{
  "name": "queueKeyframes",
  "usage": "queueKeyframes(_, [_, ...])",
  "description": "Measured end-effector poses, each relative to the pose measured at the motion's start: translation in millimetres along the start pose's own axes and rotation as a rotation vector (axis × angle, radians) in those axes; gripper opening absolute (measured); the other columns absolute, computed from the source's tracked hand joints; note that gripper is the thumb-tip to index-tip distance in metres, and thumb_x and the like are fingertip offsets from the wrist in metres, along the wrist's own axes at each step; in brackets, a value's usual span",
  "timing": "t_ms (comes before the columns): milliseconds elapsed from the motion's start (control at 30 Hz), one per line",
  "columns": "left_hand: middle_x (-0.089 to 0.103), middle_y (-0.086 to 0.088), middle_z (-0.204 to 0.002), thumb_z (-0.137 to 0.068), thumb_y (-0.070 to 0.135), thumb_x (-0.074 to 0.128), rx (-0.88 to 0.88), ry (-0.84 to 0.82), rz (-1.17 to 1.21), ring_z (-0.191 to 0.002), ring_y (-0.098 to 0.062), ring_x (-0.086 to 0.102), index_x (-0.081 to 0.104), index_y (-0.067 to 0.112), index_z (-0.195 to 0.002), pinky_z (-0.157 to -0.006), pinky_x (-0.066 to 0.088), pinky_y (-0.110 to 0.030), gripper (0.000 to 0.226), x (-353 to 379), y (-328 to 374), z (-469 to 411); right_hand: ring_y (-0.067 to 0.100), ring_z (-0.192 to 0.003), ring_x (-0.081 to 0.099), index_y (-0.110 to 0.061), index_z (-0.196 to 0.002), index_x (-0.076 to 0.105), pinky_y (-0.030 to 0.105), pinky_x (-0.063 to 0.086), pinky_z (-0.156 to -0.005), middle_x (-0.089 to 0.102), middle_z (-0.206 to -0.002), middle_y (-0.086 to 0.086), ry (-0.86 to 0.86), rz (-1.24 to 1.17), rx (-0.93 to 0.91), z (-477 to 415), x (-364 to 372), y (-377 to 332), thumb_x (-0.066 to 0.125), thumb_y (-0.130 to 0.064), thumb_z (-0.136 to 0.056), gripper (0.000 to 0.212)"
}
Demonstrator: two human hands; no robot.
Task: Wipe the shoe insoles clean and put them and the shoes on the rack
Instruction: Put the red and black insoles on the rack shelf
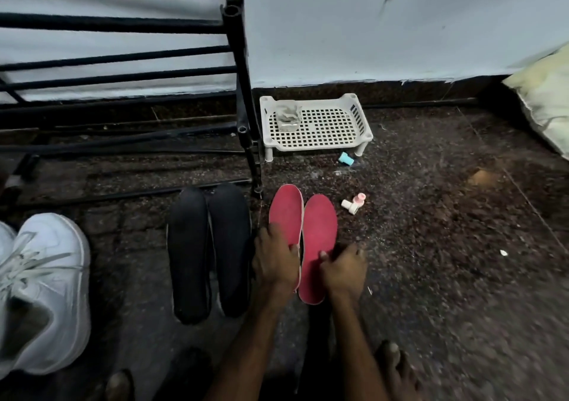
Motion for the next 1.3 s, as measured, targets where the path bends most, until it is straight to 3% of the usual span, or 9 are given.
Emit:
queueKeyframes(200, [0.047,-0.014,-0.127,-0.078,0.034,0.076,-0.18,0.028,0.008,-0.12,-0.032,0.048,0.042,0.009,-0.123,-0.093,0.043,-0.039,0.062,12,-15,15,0.033,-0.108,0.061,-0.01,-0.109,0.054,0.039,0.048,-0.089,0.065,-0.112,0.014,-0.102,-0.054,-0.014,-8,5,-2,0.075,-0.029,-0.08,0.04])
queueKeyframes(367, [0.071,-0.011,-0.103,-0.076,0.023,0.08,-0.223,-0.052,0.361,-0.095,-0.03,0.066,0.067,0.008,-0.102,-0.073,0.047,-0.031,0.033,16,-29,6,0.023,-0.087,0.064,-0.015,-0.087,0.066,0.028,0.045,-0.08,0.069,-0.089,0.007,-0.151,-0.322,0.085,-7,-7,4,0.074,-0.023,-0.083,0.012])
queueKeyframes(433, [0.074,-0.009,-0.089,-0.076,0.014,0.08,-0.223,-0.066,0.574,-0.085,-0.028,0.07,0.071,0.011,-0.087,-0.071,0.053,-0.033,0.014,9,-30,10,0.021,-0.075,0.059,-0.016,-0.08,0.062,0.029,0.044,-0.075,0.065,-0.078,0.004,-0.173,-0.468,0.101,-3,-14,3,0.073,-0.018,-0.083,0.011])
queueKeyframes(500, [0.073,-0.008,-0.082,-0.078,0.004,0.077,-0.192,-0.078,0.782,-0.082,-0.029,0.07,0.068,0.016,-0.078,-0.074,0.057,-0.039,0.015,-3,-28,17,0.019,-0.067,0.056,-0.016,-0.075,0.059,0.032,0.044,-0.068,0.064,-0.07,0.003,-0.212,-0.626,0.096,2,-20,2,0.072,-0.013,-0.083,0.016])
queueKeyframes(700, [0.072,-0.004,-0.093,-0.086,-0.004,0.066,0.004,-0.112,1.067,-0.074,-0.006,0.069,0.061,0.013,-0.1,-0.063,0.053,-0.018,0.022,-73,-17,57,0.016,-0.066,0.052,-0.014,-0.081,0.063,0.029,0.044,-0.064,0.063,-0.069,0.0,-0.241,-0.931,-0.031,42,-71,-27,0.066,-0.009,-0.09,0.011])
queueKeyframes(833, [0.073,-0.009,-0.104,-0.078,0.003,0.077,0.136,-0.121,1.145,-0.087,-0.011,0.072,0.054,0.017,-0.122,-0.07,0.055,-0.022,0.052,-125,-19,76,0.007,-0.058,0.056,-0.008,-0.089,0.067,0.021,0.048,-0.054,0.066,-0.071,0.0,-0.307,-1.068,-0.15,84,-110,-65,0.061,-0.009,-0.094,0.008])
queueKeyframes(1000, [0.072,-0.011,-0.111,-0.083,-0.007,0.067,0.193,-0.032,1.216,-0.099,-0.019,0.07,0.047,0.019,-0.136,-0.081,0.055,-0.03,0.062,-193,-37,87,0.011,-0.068,0.065,-0.006,-0.105,0.066,0.026,0.054,-0.062,0.073,-0.085,0.007,-0.463,-1.189,-0.263,132,-137,-113,0.061,-0.012,-0.094,0.013])
queueKeyframes(1133, [0.072,-0.009,-0.112,-0.083,-0.01,0.065,0.192,-0.01,1.225,-0.097,-0.017,0.069,0.042,0.018,-0.143,-0.079,0.054,-0.026,0.069,-241,-55,79,0.012,-0.071,0.067,-0.002,-0.111,0.064,0.025,0.057,-0.065,0.074,-0.086,0.008,-0.61,-1.202,-0.324,161,-141,-147,0.06,-0.007,-0.093,0.019])
queueKeyframes(1300, [0.072,-0.01,-0.099,-0.084,-0.014,0.062,0.102,0.006,1.22,-0.082,-0.015,0.068,0.045,0.012,-0.141,-0.075,0.054,-0.027,0.065,-284,-70,44,0.012,-0.062,0.066,0.001,-0.109,0.064,0.024,0.056,-0.06,0.072,-0.076,0.007,-0.716,-0.989,-0.39,177,-123,-202,0.057,0.0,-0.094,0.016])
Point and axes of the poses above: each hand's wrist, its own z-axis away from the middle knuckle, its own x-axis out of the palm, y = z × x, the point moved 4 cm from there along -z, towards the middle knuckle
